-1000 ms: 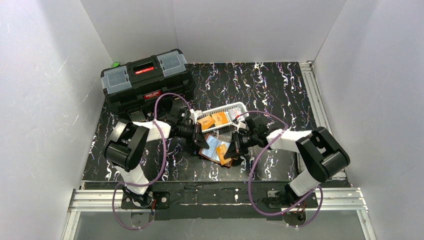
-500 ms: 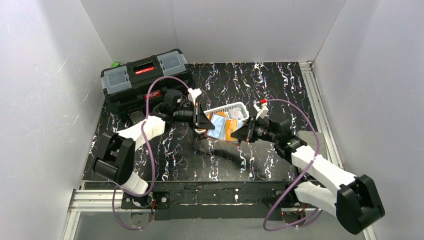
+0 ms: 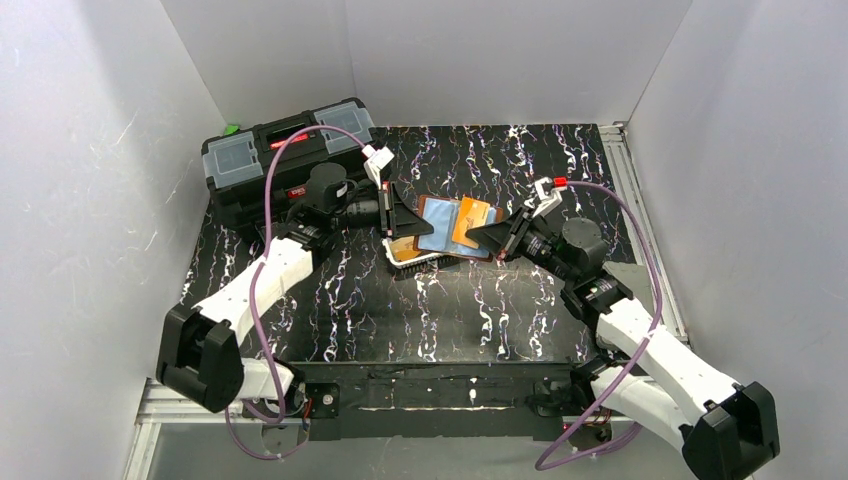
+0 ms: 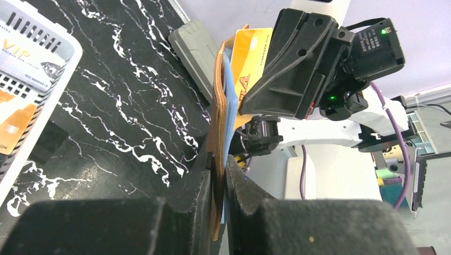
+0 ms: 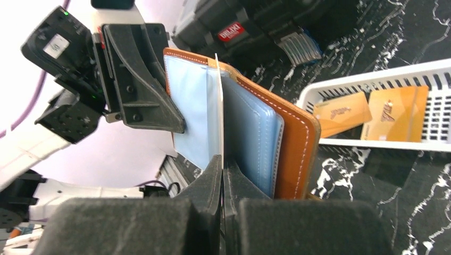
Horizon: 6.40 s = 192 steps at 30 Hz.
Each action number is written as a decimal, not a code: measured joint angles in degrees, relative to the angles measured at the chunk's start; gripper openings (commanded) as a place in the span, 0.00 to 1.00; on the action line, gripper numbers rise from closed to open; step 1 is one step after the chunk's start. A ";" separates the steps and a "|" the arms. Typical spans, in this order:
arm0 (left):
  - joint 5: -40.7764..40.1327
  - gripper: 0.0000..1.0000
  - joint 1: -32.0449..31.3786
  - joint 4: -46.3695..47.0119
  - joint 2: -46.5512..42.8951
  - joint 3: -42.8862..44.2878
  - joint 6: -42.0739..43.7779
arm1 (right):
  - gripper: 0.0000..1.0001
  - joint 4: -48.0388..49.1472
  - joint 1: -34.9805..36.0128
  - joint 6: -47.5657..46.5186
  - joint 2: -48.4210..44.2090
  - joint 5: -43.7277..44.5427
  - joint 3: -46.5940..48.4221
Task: Put the credit cards into the card holder
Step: Pick up the card holder from the center of the board, then insert the credit card into the card holder, then place the card holder at the center of the board.
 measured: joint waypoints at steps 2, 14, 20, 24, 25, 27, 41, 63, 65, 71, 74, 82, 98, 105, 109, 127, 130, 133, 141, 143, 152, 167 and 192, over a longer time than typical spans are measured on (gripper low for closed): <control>-0.17 0.06 -0.02 0.00 -1.46 -0.02 -0.28 | 0.01 1.07 0.09 0.96 -0.94 0.37 0.00; -1.57 0.05 -0.68 1.18 -5.70 -2.86 -2.71 | 0.01 7.85 0.52 6.45 -0.72 2.21 -0.24; -2.75 0.05 -0.66 1.95 -5.79 -3.06 -3.50 | 0.01 10.67 1.66 8.46 1.79 2.54 -0.31; -3.26 0.05 -0.66 2.86 -5.86 -3.06 -4.11 | 0.01 11.78 2.12 8.92 2.23 2.58 -0.33; -3.37 0.05 -0.66 2.95 -5.92 -3.08 -4.31 | 0.01 12.09 2.23 8.96 2.29 2.60 -0.39; -3.69 0.05 -0.66 3.39 -6.10 -3.17 -4.61 | 0.01 12.70 2.47 9.09 2.38 2.73 -0.70; -5.07 0.05 -0.68 3.72 -6.88 -3.80 -5.62 | 0.01 13.86 3.13 9.31 1.42 2.67 -2.91; -6.82 0.05 -0.61 3.87 -6.88 -3.78 -6.10 | 0.01 16.02 4.28 9.35 5.07 -1.75 -2.86; -6.82 0.05 -0.55 4.02 -6.88 -3.78 -6.23 | 0.01 16.61 4.26 9.33 5.88 -2.45 -2.73; -6.49 0.06 -0.13 4.76 -6.88 -3.78 -6.51 | 0.01 17.59 4.20 9.33 8.17 -4.92 -1.25; -5.92 0.06 -0.13 5.66 -6.88 -3.78 -6.84 | 0.01 17.81 4.20 9.16 8.28 -5.84 -0.74; -5.44 0.10 0.04 7.67 -6.91 -3.78 -7.82 | 0.01 17.51 4.46 8.59 11.26 -8.26 3.04; -6.49 0.06 0.46 8.31 -7.32 -3.78 -8.37 | 0.61 1.55 8.11 0.35 12.24 -8.00 13.00; -6.58 0.06 0.17 7.78 -7.34 -3.78 -8.15 | 0.71 -14.12 9.29 -5.42 12.31 -5.57 20.96; -6.47 0.06 0.00 7.67 -7.50 -3.78 -7.91 | 0.70 -21.55 9.92 -8.24 12.26 -2.69 23.98; -6.56 0.06 -0.26 5.38 -8.00 -3.78 -8.52 | 0.69 -31.15 11.63 -13.27 12.61 2.82 27.39; -6.75 0.06 -0.13 5.33 -8.15 -3.78 -8.50 | 0.69 -32.96 13.18 -14.64 15.06 4.09 30.27; -7.06 0.08 0.11 5.07 -8.33 -3.78 -8.50 | 0.69 -34.42 14.43 -15.82 16.55 5.35 32.04; -7.61 0.16 0.17 4.94 -9.01 -3.85 -8.55 | 0.68 -38.66 16.65 -18.56 19.45 7.48 36.61; -7.61 0.18 0.17 4.98 -9.18 -4.11 -8.55 | 0.68 -38.84 16.96 -18.80 19.85 7.45 37.00; -6.86 0.23 0.13 5.84 -9.92 -6.71 -7.96 | 0.67 -39.65 17.51 -19.23 20.63 6.32 37.31; -6.54 0.05 0.15 3.52 -10.47 -10.84 -2.95 | 0.71 -33.81 16.57 -17.75 19.43 1.64 32.15; -2.67 0.07 1.18 7.76 -8.55 -17.22 -1.01 | 0.64 -34.12 5.60 -15.28 13.51 2.14 17.81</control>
